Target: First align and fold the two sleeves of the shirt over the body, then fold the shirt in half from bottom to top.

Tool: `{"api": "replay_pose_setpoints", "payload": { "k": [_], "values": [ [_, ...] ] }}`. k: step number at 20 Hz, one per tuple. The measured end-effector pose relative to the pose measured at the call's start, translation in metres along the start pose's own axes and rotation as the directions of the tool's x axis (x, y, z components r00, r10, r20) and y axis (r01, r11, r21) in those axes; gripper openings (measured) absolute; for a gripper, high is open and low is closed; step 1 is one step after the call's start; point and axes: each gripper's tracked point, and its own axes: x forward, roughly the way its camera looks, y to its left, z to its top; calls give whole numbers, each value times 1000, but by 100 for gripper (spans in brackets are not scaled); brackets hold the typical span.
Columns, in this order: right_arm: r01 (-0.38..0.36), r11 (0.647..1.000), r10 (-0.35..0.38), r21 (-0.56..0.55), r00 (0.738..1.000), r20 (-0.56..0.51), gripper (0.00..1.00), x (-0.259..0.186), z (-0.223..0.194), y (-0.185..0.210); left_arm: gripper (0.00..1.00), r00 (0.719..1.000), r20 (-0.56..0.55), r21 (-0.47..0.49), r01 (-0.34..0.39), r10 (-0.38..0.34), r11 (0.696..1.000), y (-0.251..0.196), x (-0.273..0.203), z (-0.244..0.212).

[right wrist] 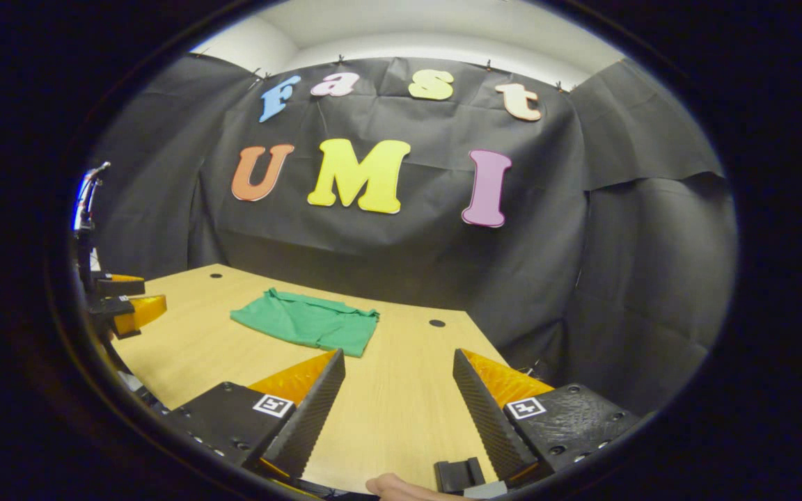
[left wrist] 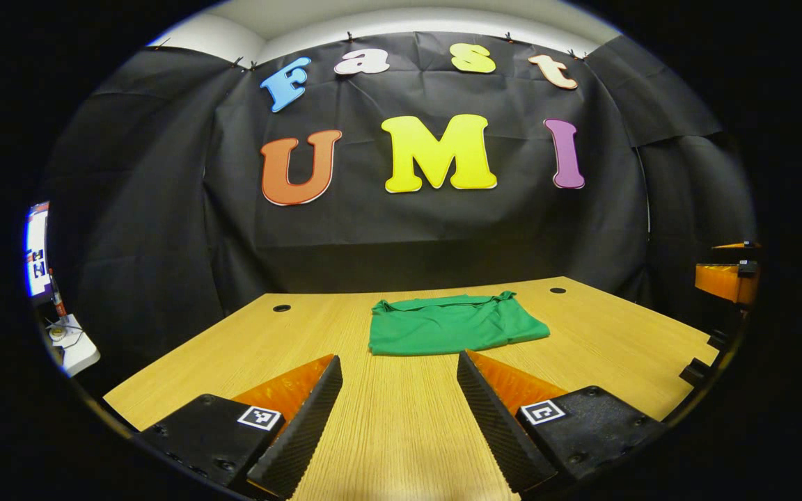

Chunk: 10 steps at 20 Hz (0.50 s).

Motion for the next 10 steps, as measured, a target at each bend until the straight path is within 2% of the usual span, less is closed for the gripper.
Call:
{"api": "replay_pose_setpoints", "payload": {
  "k": [4, 10],
  "values": [
    [-27, 999, 26, 26, 1000, 2, 97, 2, 2, 14, 100, 1000, 24, -1, -9, 9, 1000, 2, -8, 11],
    [-67, 998, 66, 21, 997, 50, 95, 0, 17, 37, 100, 997, 63, 35, -43, 41, 998, 9, -23, 26]
  ]
}}
